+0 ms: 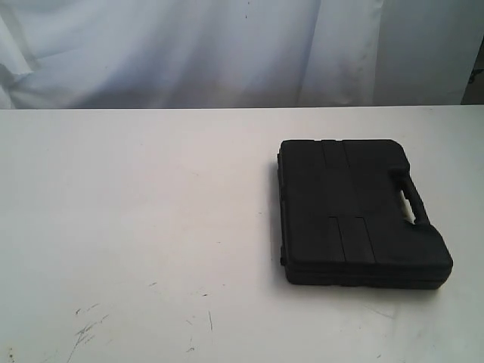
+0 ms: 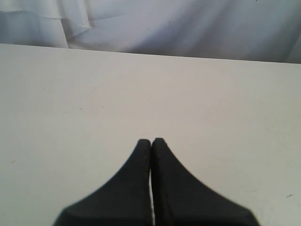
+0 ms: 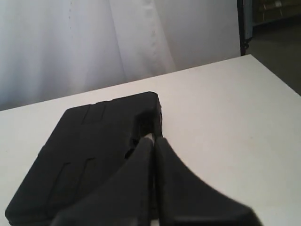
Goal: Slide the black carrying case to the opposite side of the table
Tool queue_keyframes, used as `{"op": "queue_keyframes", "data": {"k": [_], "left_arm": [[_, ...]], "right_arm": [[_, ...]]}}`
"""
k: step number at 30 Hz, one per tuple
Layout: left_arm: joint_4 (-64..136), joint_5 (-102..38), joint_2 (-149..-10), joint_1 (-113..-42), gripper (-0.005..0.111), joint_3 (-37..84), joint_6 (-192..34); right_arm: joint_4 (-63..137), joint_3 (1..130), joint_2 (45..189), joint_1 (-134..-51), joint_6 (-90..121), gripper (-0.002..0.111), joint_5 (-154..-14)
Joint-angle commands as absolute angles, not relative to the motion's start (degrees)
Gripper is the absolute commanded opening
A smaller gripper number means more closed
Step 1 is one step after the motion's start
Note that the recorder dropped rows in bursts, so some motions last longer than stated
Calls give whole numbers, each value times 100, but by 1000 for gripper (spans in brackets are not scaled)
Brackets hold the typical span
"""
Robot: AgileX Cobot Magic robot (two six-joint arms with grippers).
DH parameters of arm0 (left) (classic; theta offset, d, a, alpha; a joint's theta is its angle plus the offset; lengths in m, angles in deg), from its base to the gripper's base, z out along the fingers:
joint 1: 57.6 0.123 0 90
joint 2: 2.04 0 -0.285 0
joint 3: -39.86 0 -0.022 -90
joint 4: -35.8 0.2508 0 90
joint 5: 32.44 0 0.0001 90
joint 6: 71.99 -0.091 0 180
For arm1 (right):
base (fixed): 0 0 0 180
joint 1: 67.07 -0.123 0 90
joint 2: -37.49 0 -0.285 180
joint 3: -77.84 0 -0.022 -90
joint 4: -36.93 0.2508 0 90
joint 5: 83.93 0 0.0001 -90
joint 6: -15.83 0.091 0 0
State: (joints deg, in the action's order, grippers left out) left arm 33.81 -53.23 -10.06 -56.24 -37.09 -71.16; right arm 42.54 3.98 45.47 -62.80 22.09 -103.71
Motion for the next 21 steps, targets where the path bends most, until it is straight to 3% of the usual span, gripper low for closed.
{"op": "queue_keyframes", "data": {"k": [1,21], "left_arm": [[3384,-5282,-983,-5656,0,-3736,-7096],[3384,-5282,-983,-5656,0,-3736,-7099]], "right_arm": [[4131,62,4527,-6231,2277,0,-10076],[4030,62,4527,-6231,1737,0,-10427]]}}
